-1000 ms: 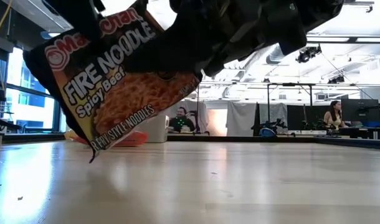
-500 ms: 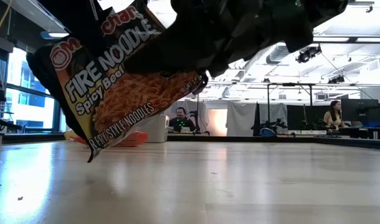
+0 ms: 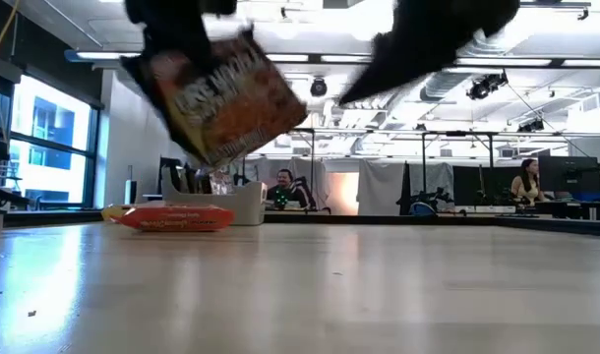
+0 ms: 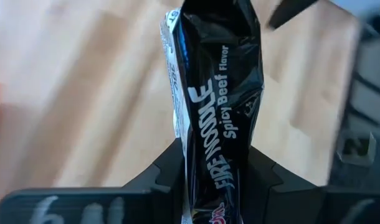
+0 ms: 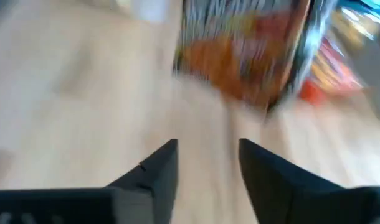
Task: Sort Maruchan noodles
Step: Put the black noodle pack into the gray bin
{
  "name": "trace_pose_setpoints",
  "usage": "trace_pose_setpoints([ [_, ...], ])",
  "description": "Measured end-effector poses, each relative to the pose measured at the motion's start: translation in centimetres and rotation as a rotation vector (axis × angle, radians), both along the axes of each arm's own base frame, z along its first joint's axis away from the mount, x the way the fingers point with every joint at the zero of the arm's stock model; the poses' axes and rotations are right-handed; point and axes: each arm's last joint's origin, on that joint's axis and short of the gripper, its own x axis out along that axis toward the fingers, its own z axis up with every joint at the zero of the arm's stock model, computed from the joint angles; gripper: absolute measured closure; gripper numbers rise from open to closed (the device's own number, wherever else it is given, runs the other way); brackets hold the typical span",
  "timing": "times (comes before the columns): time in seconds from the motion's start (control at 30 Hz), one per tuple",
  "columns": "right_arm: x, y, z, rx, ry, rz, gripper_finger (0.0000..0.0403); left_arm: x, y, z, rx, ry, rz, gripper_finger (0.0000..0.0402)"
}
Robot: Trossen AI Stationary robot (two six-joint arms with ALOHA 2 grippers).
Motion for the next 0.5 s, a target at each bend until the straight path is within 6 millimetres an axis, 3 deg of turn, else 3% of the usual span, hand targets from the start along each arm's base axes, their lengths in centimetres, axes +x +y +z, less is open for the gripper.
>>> trace_pose_setpoints([
  [0.27, -4.8, -6.1, -1.7, 0.046, -0.062, -0.207, 0.0387, -0.1, 9.7, 2.5, -0.024, 0.137, 0.322, 0.0320],
  [0.5, -6.1, -9.0, -2.6, 0.144, -0.083, -0.232, 0.0380, -1.1, 18.0, 5.4, -0.042, 0.071, 0.551, 0.0321],
])
